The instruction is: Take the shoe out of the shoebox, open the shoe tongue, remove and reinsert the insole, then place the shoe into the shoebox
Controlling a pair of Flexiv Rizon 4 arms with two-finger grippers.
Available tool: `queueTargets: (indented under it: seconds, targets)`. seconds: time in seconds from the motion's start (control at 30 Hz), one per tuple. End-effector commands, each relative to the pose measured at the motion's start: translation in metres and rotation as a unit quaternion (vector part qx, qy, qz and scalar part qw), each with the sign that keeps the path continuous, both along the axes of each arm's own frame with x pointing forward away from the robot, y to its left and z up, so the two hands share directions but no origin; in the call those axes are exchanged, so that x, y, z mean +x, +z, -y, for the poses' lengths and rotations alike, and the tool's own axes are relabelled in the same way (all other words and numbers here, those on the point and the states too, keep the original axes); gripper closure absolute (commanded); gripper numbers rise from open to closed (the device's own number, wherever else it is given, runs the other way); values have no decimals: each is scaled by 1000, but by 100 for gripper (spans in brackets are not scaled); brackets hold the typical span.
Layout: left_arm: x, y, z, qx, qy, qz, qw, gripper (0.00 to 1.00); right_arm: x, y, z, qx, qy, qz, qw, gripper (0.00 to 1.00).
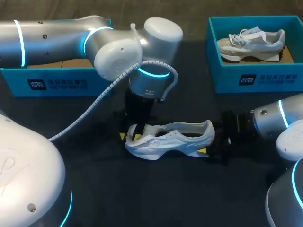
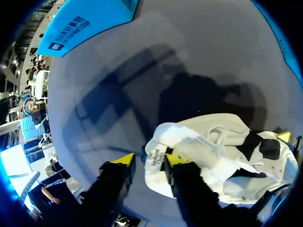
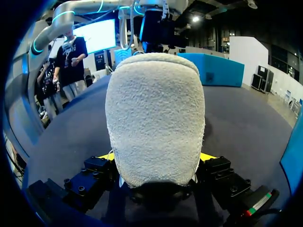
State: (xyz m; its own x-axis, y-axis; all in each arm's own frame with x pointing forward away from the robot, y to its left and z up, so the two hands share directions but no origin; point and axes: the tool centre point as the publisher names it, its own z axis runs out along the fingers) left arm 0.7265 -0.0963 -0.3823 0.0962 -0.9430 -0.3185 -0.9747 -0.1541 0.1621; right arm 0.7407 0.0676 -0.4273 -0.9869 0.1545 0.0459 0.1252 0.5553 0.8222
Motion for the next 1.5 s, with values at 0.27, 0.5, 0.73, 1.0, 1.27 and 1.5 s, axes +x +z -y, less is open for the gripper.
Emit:
queueTargets:
  seconds: [0.27,0.5,0.73,1.0,1.27,1.5]
  targets:
    - [-3,40,-3,-47,-42,45,997,0,0,-2,0,-2,-1,0,1000,100]
    - [-8,74,13,-93,-203,88,971,0,0,-2,0,-2,-1,0,1000,100]
    - [-5,100,22,-188,-378,109,900,0,0,-2,0,-2,-1,0,1000,100]
    - [3,138,28,-241,-600,60,760,0,0,-2,0,-2,-1,0,1000,100]
    - [2,154,39,-224,-722,45,653,100,0,-2,0,-2,-1,0,1000,100]
    - [-6,155,55,-226,-797,20,559,100,0,-2,0,-2,-1,0,1000,100]
